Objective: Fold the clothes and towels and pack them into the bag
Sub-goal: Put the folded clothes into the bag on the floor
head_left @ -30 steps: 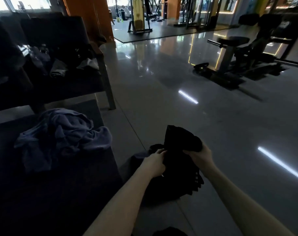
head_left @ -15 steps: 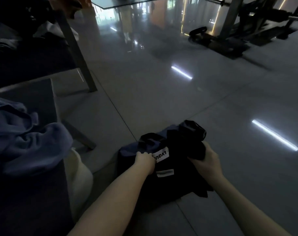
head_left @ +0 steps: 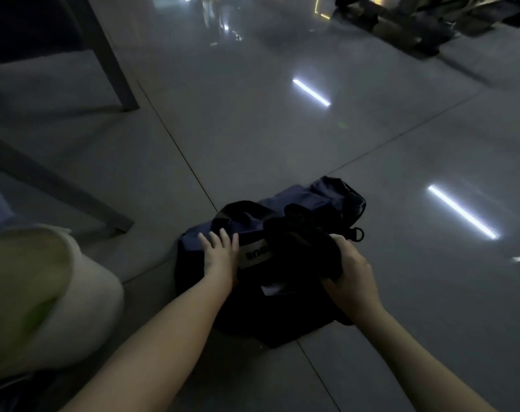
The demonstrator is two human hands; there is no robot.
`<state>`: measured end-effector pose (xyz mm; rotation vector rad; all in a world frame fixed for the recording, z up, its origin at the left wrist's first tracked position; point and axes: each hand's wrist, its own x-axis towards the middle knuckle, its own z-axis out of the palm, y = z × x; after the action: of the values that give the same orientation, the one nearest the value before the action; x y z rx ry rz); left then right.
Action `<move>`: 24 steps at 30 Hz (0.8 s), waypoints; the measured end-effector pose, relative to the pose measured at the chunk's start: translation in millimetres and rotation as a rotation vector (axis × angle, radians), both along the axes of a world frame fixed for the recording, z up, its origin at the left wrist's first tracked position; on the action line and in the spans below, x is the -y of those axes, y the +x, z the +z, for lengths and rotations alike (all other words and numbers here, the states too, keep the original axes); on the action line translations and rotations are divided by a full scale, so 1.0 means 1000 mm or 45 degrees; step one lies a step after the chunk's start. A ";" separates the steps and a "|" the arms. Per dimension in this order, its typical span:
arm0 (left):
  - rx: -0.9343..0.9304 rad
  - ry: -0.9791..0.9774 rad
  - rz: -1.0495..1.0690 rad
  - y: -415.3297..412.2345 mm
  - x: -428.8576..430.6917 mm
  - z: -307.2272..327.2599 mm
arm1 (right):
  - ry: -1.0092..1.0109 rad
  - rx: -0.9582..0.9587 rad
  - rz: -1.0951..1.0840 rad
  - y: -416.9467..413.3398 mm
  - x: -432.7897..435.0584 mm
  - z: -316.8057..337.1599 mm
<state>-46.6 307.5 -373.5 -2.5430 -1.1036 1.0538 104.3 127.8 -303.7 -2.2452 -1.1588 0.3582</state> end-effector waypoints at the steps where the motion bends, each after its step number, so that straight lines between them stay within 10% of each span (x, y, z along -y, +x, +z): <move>1: -0.002 0.036 -0.014 0.001 0.000 -0.004 | 0.010 0.010 0.010 0.001 0.001 -0.003; 24: 0.224 0.101 -0.218 0.014 -0.065 0.091 | 0.056 0.409 0.469 -0.001 0.001 0.002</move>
<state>-33.0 372.8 -282.5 -2.6505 -0.9254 0.7424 102.9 126.6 -301.8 -2.0958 -1.7388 0.1115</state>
